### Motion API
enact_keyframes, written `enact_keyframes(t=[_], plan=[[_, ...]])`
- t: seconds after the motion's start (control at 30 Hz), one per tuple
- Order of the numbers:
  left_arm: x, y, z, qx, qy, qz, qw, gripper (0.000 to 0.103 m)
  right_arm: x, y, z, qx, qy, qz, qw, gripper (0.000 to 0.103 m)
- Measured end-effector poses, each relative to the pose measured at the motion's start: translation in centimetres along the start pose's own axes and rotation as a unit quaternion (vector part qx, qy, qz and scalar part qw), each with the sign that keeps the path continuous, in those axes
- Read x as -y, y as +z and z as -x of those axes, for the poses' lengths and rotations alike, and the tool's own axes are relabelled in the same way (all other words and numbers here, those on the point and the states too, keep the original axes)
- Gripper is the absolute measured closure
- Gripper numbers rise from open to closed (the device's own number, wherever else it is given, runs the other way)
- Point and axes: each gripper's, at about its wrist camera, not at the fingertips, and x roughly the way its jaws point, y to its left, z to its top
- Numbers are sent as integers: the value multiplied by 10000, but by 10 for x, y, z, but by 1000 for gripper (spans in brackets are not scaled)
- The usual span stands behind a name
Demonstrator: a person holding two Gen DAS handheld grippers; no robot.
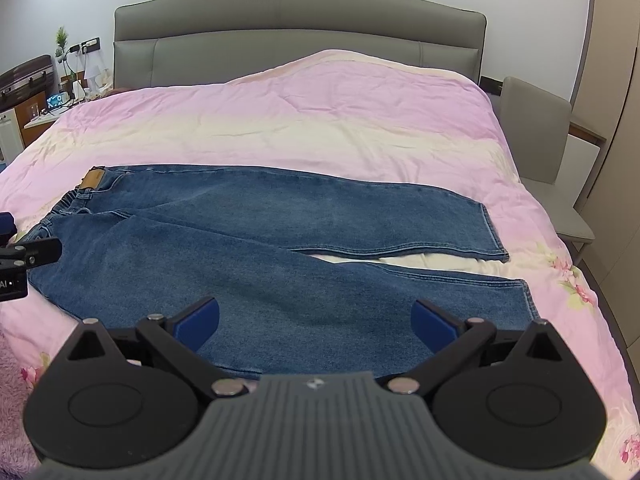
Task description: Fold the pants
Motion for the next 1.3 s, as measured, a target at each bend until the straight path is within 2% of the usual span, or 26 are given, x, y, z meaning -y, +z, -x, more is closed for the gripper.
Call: enact_keyframes(t=[1.3], plan=[[-4,-1,3,15,-12,-11,10000,9,-4,1,-3,-56,16,105,9999,5]])
